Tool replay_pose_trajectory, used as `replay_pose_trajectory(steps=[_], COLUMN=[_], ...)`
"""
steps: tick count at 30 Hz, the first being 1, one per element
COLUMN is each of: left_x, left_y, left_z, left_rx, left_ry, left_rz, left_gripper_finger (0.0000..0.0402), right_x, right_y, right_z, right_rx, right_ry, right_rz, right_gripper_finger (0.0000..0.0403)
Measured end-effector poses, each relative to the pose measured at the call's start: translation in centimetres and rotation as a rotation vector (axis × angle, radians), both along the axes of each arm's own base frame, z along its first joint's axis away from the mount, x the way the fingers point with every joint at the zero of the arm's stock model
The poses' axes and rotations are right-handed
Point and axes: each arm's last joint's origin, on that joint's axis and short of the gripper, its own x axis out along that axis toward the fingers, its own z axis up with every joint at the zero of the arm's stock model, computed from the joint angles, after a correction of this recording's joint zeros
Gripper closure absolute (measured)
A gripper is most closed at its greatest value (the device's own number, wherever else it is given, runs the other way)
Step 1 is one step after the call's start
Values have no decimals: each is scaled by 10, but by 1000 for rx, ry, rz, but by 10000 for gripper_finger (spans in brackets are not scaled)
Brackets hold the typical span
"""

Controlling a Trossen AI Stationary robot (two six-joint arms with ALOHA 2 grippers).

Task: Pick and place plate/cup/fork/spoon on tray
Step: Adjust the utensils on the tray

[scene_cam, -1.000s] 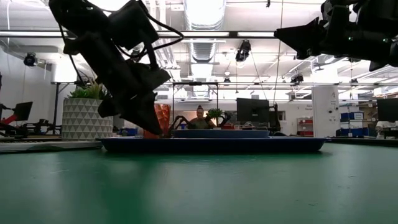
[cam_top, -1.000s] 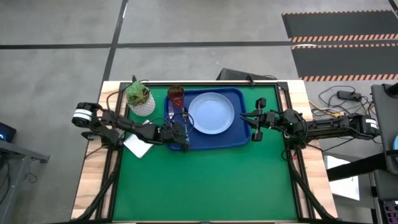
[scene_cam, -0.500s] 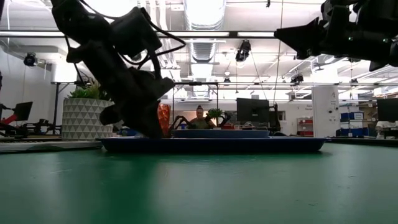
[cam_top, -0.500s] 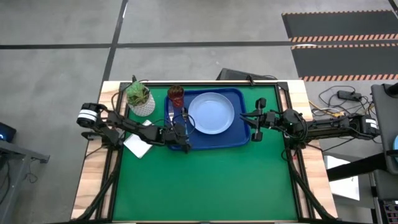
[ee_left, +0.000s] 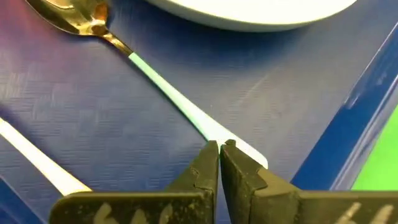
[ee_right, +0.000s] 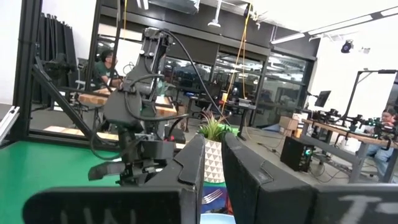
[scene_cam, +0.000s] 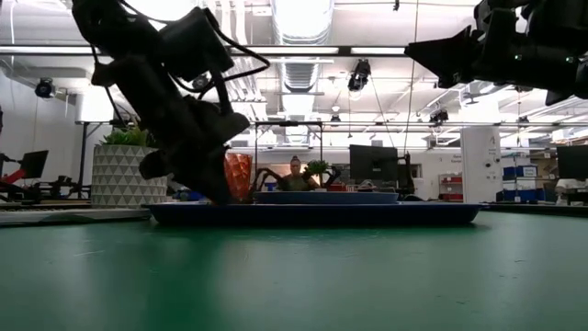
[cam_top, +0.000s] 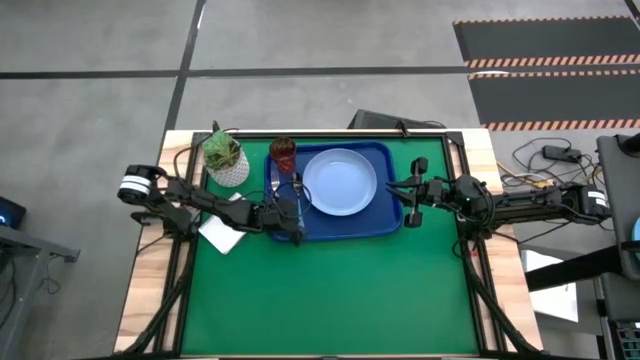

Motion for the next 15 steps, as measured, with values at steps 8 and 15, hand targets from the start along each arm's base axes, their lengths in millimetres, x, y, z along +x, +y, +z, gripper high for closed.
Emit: replay_pose_trajectory(steps=[8,15], left_x=[4,11], left_y=[0,0], left_z=[-9,-16], left_rx=[1,0], left_ry=[8,-8], left_rz=[25,26], left_gripper_finger=[402,402], right_x=[0,0], right_y=[0,0], right_z=[0,0], right_rx=[0,0], right_ry=[-4,0], right_rz=[0,2], right_gripper_finger=[360,360])
